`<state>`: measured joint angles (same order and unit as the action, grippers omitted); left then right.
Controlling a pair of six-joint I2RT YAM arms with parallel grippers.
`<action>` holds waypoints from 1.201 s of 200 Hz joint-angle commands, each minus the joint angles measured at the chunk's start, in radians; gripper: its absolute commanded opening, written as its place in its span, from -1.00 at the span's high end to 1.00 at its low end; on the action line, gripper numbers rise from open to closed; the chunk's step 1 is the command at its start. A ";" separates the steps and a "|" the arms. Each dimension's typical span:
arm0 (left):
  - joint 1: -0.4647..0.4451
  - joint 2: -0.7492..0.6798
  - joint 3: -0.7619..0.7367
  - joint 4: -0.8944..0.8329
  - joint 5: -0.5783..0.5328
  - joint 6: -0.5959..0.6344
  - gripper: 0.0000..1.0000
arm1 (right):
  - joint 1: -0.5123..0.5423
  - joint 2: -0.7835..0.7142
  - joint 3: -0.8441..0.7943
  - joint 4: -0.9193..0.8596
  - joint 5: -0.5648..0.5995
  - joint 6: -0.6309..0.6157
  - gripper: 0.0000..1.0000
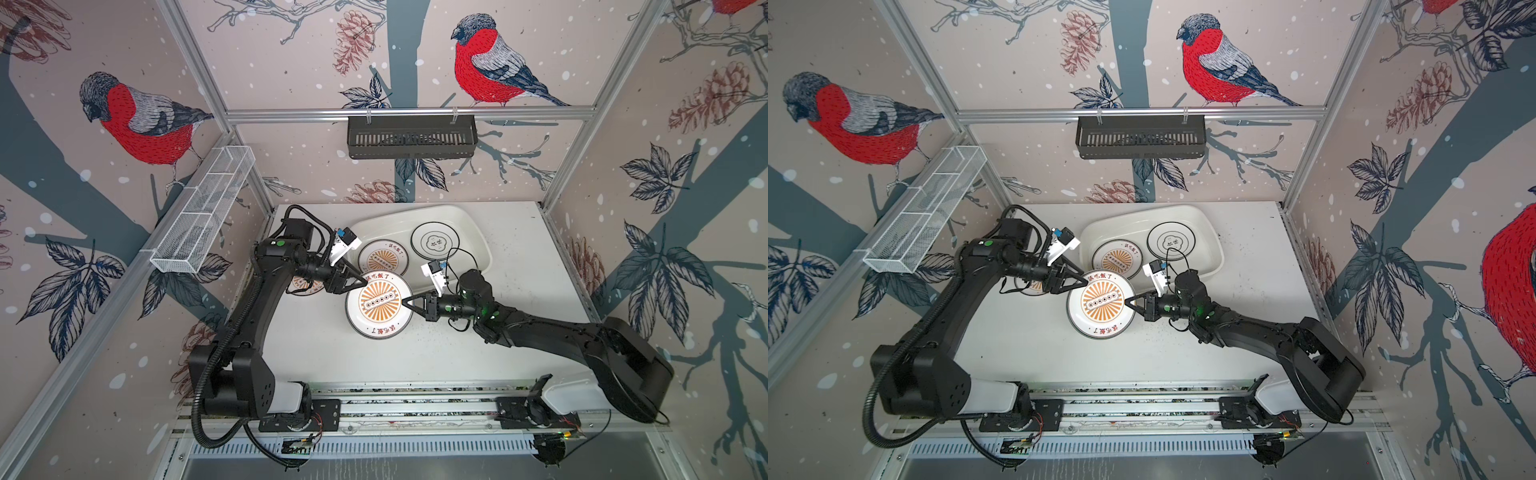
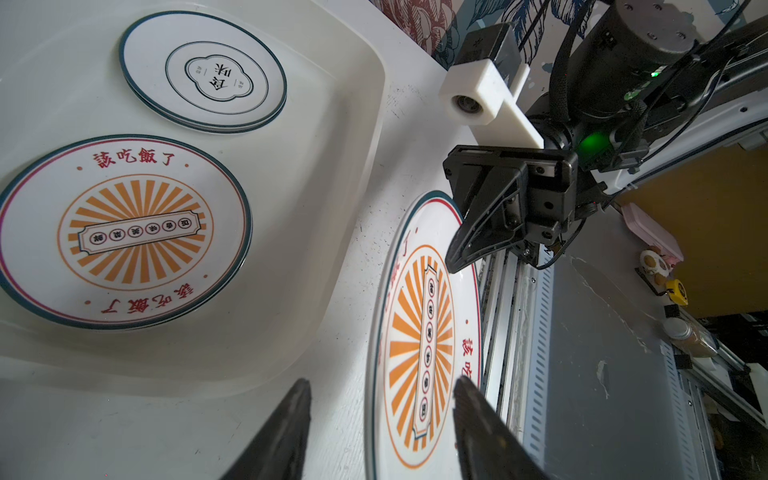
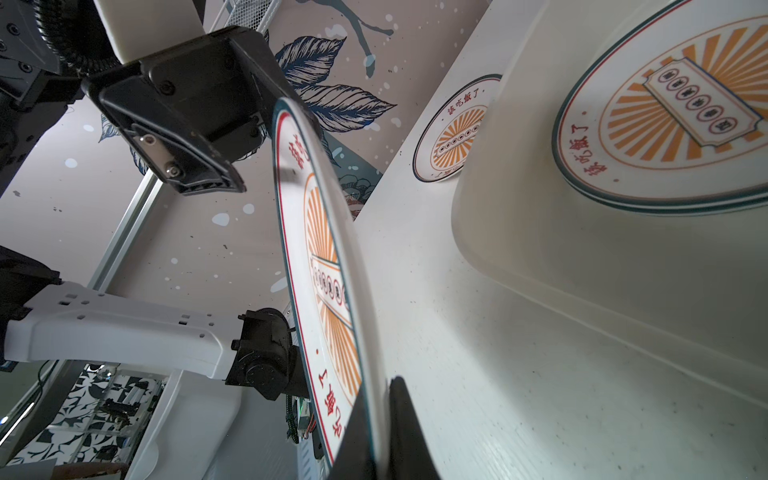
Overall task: Place the plates into the plastic bin on the countertop
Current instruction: 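Lift the plate with the right gripper over the bin while the left gripper lets go, then lower the sunburst plate onto the sunburst stack in the bin with the right gripper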
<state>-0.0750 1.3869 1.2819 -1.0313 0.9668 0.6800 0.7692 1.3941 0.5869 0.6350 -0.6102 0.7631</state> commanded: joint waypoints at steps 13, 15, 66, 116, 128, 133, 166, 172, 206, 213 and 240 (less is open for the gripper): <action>-0.002 -0.041 -0.002 0.104 -0.022 -0.097 -0.68 | -0.026 -0.022 0.011 0.017 -0.016 0.013 0.94; -0.002 -0.045 -0.002 0.115 -0.029 -0.110 -0.71 | -0.029 -0.022 0.011 0.015 -0.015 0.012 0.94; -0.002 -0.202 -0.052 0.444 -0.209 -0.433 -0.86 | -0.158 -0.055 0.052 -0.076 -0.044 -0.004 0.94; -0.002 -0.231 0.020 0.419 -0.217 -0.448 -0.89 | -0.343 -0.023 0.171 -0.204 -0.037 -0.039 0.93; -0.002 -0.250 0.011 0.436 -0.230 -0.451 -0.88 | -0.383 0.000 0.194 -0.207 -0.028 -0.033 0.93; -0.002 -0.261 0.000 0.456 -0.238 -0.463 -0.88 | -0.398 0.011 0.203 -0.206 -0.020 -0.033 0.93; -0.002 -0.336 -0.089 0.555 -0.237 -0.540 -0.88 | -0.483 0.117 0.275 -0.214 0.006 -0.020 0.93; -0.002 -0.342 -0.089 0.551 -0.234 -0.542 -0.89 | -0.495 0.137 0.291 -0.224 0.015 -0.016 0.93; -0.002 -0.389 -0.095 0.543 -0.223 -0.550 -0.89 | -0.529 0.269 0.394 -0.282 0.064 -0.021 0.94; -0.002 -0.401 -0.104 0.552 -0.219 -0.556 -0.89 | -0.528 0.296 0.422 -0.315 0.086 -0.028 0.94; -0.002 -0.442 -0.142 0.571 -0.221 -0.554 -0.92 | -0.521 0.373 0.478 -0.348 0.134 -0.018 0.94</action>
<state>-0.0757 0.9703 1.1610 -0.5117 0.7338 0.1349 0.2455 1.7279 1.0252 0.3099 -0.5354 0.7368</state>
